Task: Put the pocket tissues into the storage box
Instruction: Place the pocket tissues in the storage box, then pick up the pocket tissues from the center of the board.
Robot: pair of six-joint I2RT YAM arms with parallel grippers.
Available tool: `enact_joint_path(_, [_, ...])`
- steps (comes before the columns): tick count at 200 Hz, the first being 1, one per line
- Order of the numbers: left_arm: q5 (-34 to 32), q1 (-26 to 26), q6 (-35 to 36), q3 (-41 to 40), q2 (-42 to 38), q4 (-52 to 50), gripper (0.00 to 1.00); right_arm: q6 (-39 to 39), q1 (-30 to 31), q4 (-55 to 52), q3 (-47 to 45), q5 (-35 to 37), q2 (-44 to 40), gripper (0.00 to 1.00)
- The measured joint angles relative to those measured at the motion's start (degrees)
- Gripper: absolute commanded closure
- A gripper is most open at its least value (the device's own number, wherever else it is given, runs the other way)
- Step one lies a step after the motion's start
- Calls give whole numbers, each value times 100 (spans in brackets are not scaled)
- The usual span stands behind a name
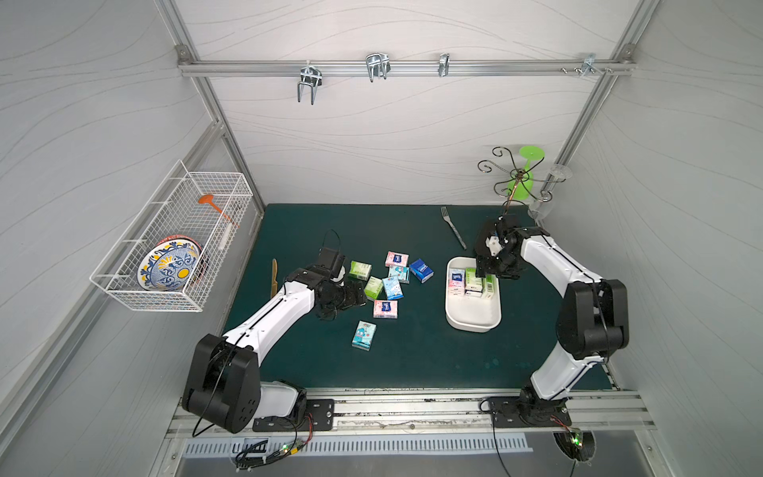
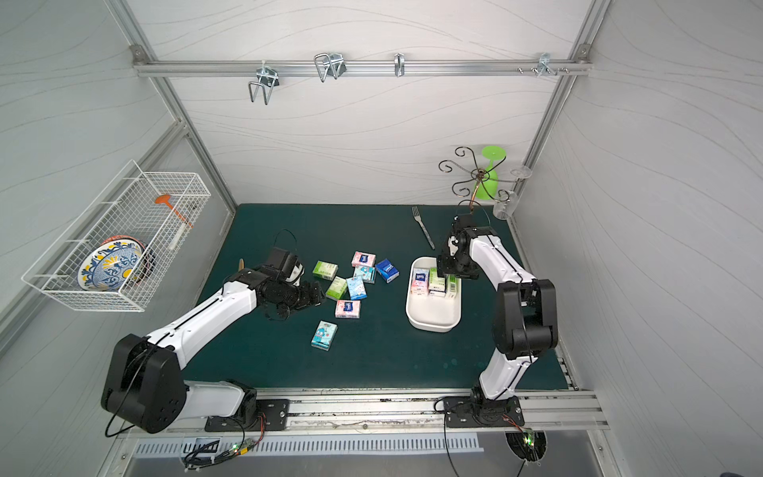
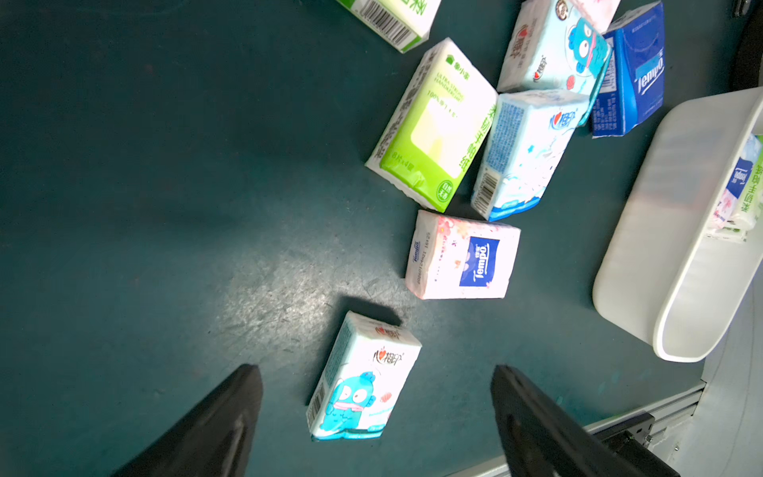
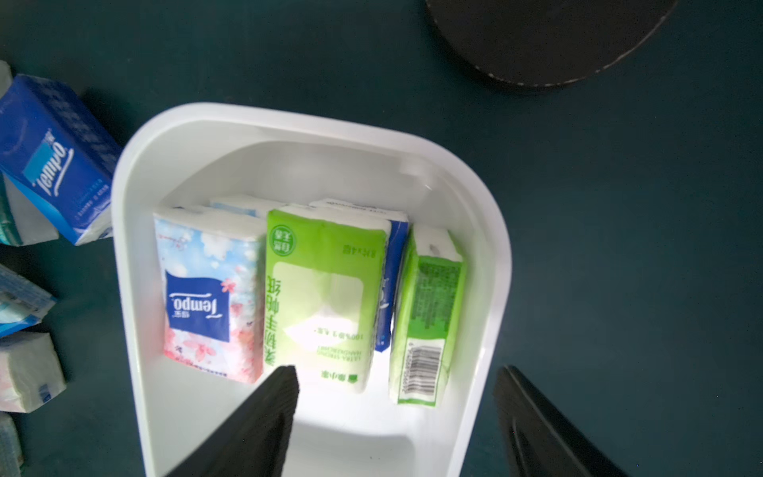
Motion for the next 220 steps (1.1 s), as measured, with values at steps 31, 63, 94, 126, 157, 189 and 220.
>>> enact_joint_path(31, [-4, 0, 0, 0, -11, 0, 8, 44, 271, -208, 321, 258, -81, 18])
enact_joint_path(63, [-52, 0, -7, 0, -85, 9, 8, 321, 1060, -302, 599, 433, -90, 18])
enact_joint_path(94, [-164, 0, -42, -46, -219, 68, 8, 798, 2157, -256, 675, 472, -83, 18])
enact_joint_path(126, [-326, 0, -48, -181, -319, 81, 8, 1303, 3176, 26, 820, 350, 94, 16])
enact_joint_path(157, [-496, 0, -46, -267, -417, 74, 7, 1504, 3899, 525, 1097, 229, 673, 7])
enact_joint_path(189, [-671, 0, -17, -332, -623, 55, 7, 1495, 4157, 942, 1255, -109, 1257, 1])
enact_joint_path(220, [-826, 0, 26, -387, -782, 42, 7, 1447, 4131, 1130, 1360, -173, 1633, 1])
